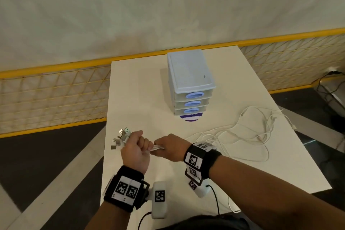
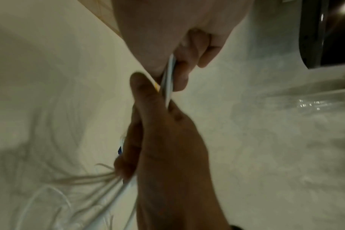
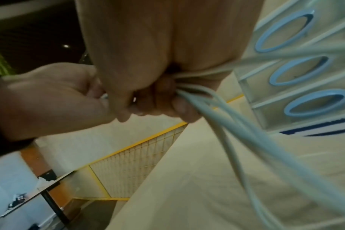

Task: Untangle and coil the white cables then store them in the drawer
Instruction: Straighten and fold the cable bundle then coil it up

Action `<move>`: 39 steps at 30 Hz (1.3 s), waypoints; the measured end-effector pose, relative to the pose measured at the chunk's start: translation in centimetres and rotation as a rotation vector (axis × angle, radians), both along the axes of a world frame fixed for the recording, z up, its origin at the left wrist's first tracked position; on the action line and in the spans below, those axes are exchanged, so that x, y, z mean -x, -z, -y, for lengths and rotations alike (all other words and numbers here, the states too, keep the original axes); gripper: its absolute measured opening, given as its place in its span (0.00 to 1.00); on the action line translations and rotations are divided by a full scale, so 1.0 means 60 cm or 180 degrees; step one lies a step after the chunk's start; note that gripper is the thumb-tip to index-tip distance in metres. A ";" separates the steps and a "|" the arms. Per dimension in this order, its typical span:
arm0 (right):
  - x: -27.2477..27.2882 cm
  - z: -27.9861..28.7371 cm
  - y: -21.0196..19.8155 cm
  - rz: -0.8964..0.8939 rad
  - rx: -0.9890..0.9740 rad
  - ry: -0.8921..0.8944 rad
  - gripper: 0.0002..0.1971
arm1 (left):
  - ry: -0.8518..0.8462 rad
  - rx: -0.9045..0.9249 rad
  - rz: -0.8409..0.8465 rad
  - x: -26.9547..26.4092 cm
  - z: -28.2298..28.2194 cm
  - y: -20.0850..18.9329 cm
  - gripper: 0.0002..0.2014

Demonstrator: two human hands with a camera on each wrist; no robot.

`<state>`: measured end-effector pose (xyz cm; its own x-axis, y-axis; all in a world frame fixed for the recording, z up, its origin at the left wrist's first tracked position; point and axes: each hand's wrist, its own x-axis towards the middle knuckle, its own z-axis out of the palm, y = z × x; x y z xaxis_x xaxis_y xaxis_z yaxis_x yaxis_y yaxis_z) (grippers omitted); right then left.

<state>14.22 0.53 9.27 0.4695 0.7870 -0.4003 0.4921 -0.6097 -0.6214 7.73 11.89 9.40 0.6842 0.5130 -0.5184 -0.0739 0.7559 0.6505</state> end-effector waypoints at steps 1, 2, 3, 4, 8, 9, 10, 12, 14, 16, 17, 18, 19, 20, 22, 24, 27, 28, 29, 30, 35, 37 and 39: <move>-0.006 0.008 0.006 0.0157 0.0116 0.0011 0.15 | -0.0035 -0.0049 -0.0066 0.005 -0.011 -0.003 0.26; -0.012 0.019 0.011 0.0294 0.0230 0.0069 0.16 | -0.0090 -0.0120 -0.0142 0.009 -0.025 -0.005 0.26; -0.018 0.029 0.020 0.0411 0.0319 0.0145 0.17 | -0.0144 -0.0207 -0.0227 0.013 -0.039 -0.006 0.25; -0.022 0.037 0.029 0.0492 0.0405 0.0201 0.17 | -0.0158 -0.0295 -0.0296 0.017 -0.048 -0.007 0.24; -0.034 0.061 0.044 0.0712 0.0618 0.0216 0.17 | -0.0217 -0.0448 -0.0467 0.022 -0.063 0.005 0.23; -0.042 0.075 0.043 0.0742 0.0730 0.0236 0.18 | -0.0300 -0.0461 -0.0543 0.027 -0.078 0.007 0.23; -0.051 0.096 0.043 0.0738 0.0882 0.0305 0.18 | -0.0433 -0.0448 -0.0632 0.037 -0.099 0.012 0.23; -0.071 0.138 0.050 0.0689 0.1174 0.0481 0.17 | -0.0827 -0.0391 -0.0788 0.054 -0.150 0.025 0.23; -0.082 0.158 0.053 0.0646 0.1253 0.0558 0.17 | -0.1017 -0.0401 -0.0900 0.061 -0.176 0.039 0.21; -0.086 0.158 0.052 0.0633 0.1139 0.0694 0.17 | -0.1106 -0.0394 -0.0911 0.057 -0.174 0.055 0.18; -0.090 0.155 0.051 0.0662 0.1089 0.0742 0.17 | -0.1099 -0.0321 -0.0838 0.053 -0.169 0.059 0.16; -0.093 0.155 0.047 0.0666 0.1085 0.0762 0.16 | -0.1049 -0.0208 -0.0753 0.052 -0.165 0.063 0.15; -0.096 0.156 0.044 0.0659 0.1071 0.0764 0.16 | -0.0977 -0.0085 -0.0682 0.054 -0.162 0.067 0.15; -0.100 0.158 0.041 0.0652 0.1046 0.0777 0.16 | -0.0883 0.0019 -0.0647 0.058 -0.162 0.074 0.14; -0.102 0.158 0.035 0.0656 0.0963 0.0814 0.15 | -0.0635 0.0096 -0.0739 0.067 -0.160 0.090 0.11; -0.100 0.155 0.029 0.0671 0.0897 0.0806 0.14 | -0.0301 0.0114 -0.0965 0.073 -0.148 0.102 0.12; -0.097 0.155 0.027 0.0676 0.0852 0.0867 0.14 | 0.0120 0.0207 -0.1337 0.074 -0.119 0.105 0.19; -0.096 0.155 0.025 0.0682 0.0847 0.0889 0.14 | 0.0225 0.0254 -0.1465 0.074 -0.112 0.102 0.23; -0.096 0.156 0.025 0.0685 0.0839 0.0924 0.14 | 0.0334 0.0273 -0.1604 0.075 -0.107 0.100 0.27; -0.096 0.156 0.024 0.0687 0.0828 0.0960 0.14 | 0.0444 0.0276 -0.1732 0.076 -0.107 0.100 0.31; -0.100 0.152 0.014 0.0758 0.0763 0.1107 0.14 | 0.0083 -0.0198 -0.2333 0.089 -0.111 0.094 0.32; -0.097 0.148 0.011 0.0802 0.0780 0.1119 0.15 | -0.0156 -0.1153 -0.2355 0.084 -0.100 0.067 0.15; -0.092 0.140 0.009 0.0872 0.0819 0.1106 0.15 | 0.0302 -0.2196 -0.1742 0.075 -0.072 0.028 0.15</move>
